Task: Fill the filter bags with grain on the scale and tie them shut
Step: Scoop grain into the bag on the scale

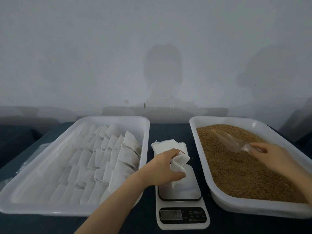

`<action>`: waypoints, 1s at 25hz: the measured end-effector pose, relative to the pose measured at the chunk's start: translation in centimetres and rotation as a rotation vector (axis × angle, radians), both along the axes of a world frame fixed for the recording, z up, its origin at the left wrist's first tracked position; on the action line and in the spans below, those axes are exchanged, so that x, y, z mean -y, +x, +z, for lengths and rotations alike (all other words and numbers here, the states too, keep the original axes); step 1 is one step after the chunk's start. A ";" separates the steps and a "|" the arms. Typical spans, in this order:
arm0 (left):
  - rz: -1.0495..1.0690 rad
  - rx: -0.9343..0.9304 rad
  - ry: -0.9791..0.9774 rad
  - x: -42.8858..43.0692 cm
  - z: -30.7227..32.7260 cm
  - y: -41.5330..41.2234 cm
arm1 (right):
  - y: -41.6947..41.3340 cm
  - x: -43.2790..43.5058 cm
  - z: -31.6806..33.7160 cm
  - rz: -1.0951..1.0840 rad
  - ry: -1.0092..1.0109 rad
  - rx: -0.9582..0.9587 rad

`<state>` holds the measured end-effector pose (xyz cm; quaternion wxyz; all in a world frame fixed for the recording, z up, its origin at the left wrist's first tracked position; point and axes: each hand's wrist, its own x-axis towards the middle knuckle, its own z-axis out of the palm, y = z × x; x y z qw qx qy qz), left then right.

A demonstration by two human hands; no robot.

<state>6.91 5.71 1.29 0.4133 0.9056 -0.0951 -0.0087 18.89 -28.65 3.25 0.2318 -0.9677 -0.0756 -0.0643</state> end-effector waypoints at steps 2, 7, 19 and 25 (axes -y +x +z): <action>0.000 0.002 0.000 0.0 0.1 0.0 | -1.2 0.9 0.6 0.009 0.034 0.018; -0.005 -0.011 0.032 0.1 0.1 0.0 | -3.1 3.5 1.4 0.001 0.067 0.038; -0.013 -0.016 0.150 0.0 -0.2 0.3 | -8.2 -1.2 6.5 0.342 -0.009 -0.094; -0.038 -0.011 0.192 0.0 0.1 0.1 | -9.2 -4.1 7.7 0.458 -0.103 -0.084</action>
